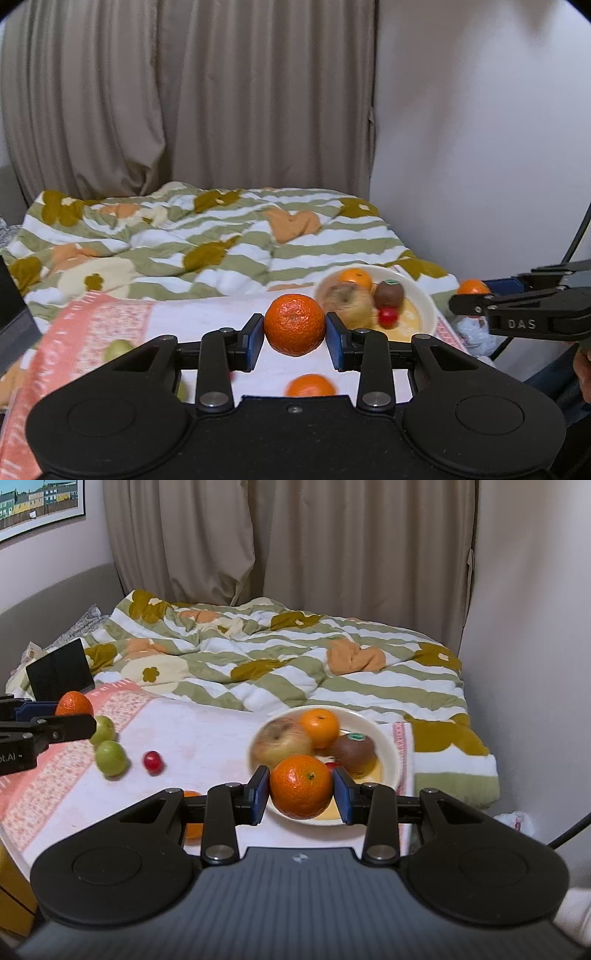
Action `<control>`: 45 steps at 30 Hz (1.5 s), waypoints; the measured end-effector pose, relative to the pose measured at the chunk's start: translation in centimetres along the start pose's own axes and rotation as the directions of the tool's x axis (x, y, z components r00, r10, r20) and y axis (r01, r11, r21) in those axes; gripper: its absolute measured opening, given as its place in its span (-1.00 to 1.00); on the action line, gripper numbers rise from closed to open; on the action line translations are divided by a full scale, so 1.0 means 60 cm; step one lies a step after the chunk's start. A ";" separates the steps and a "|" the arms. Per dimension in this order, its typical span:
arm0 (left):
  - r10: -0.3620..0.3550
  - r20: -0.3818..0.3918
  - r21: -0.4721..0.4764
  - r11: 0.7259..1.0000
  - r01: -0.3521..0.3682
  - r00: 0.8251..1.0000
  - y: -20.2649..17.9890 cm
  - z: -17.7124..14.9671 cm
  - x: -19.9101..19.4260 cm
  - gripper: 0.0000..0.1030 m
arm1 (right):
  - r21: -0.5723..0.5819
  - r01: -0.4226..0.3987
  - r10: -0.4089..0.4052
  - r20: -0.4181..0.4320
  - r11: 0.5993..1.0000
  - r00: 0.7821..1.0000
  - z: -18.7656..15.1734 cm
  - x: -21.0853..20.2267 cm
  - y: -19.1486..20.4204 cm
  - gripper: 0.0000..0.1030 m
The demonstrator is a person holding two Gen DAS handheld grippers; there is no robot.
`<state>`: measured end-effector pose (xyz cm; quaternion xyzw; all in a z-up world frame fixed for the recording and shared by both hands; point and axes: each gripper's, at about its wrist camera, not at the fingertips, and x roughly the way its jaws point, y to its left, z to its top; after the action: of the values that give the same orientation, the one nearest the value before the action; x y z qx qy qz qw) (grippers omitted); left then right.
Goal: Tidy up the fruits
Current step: 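Carry both tangerines over the white bowl and release them inside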
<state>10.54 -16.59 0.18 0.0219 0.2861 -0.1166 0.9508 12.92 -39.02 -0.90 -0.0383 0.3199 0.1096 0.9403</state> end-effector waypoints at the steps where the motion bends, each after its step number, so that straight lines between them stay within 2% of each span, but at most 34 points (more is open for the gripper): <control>1: -0.005 -0.007 0.005 1.000 0.005 1.000 -0.012 0.003 0.010 -0.24 | -0.003 0.002 -0.002 -0.003 1.000 1.000 0.001 0.006 -0.013 0.01; 13: -0.092 -0.114 0.069 0.993 0.100 0.989 -0.111 0.018 0.167 -0.24 | 0.045 0.010 -0.008 -0.050 0.999 0.999 -0.005 0.095 -0.112 0.01; 22: -0.128 -0.235 0.128 0.979 0.161 0.964 -0.151 0.003 0.278 -0.24 | 0.086 0.034 -0.025 -0.100 0.996 0.995 -0.011 0.155 -0.149 0.01; 31: -0.134 -0.328 0.140 0.972 0.188 0.935 -0.166 -0.012 0.329 -0.22 | 0.109 0.049 -0.033 -0.139 0.993 0.990 -0.017 0.188 -0.165 0.01; 32: -0.136 -0.332 0.136 0.972 0.190 0.934 -0.165 -0.012 0.330 -0.13 | 0.112 0.050 -0.034 -0.140 0.992 0.990 -0.017 0.190 -0.166 0.01; 33: -0.141 -0.330 0.132 0.972 0.193 0.933 -0.165 -0.010 0.332 0.11 | 0.113 0.051 -0.035 -0.142 0.992 0.989 -0.017 0.192 -0.166 0.01; 34: -0.159 -0.326 0.123 0.970 0.208 0.932 -0.162 -0.009 0.329 0.24 | 0.113 0.053 -0.036 -0.142 0.992 0.989 -0.017 0.193 -0.167 0.01; 36: -0.165 -0.311 0.126 0.969 0.213 0.936 -0.160 -0.007 0.319 0.74 | 0.113 0.055 -0.038 -0.142 0.992 0.989 -0.015 0.195 -0.169 0.01; 38: -0.145 -0.287 0.156 0.968 0.196 0.947 -0.161 -0.005 0.304 0.82 | 0.113 0.057 -0.041 -0.141 0.992 0.989 -0.013 0.194 -0.169 0.01; 45: -0.106 -0.259 0.167 0.974 0.152 0.960 -0.142 0.001 0.267 0.91 | 0.094 0.041 -0.029 -0.130 0.995 0.991 -0.006 0.191 -0.163 0.01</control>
<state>21.53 -28.22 -8.33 0.1061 0.3918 -0.2010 0.8915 23.78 -46.52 -8.14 -0.0056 0.3840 0.0749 0.9203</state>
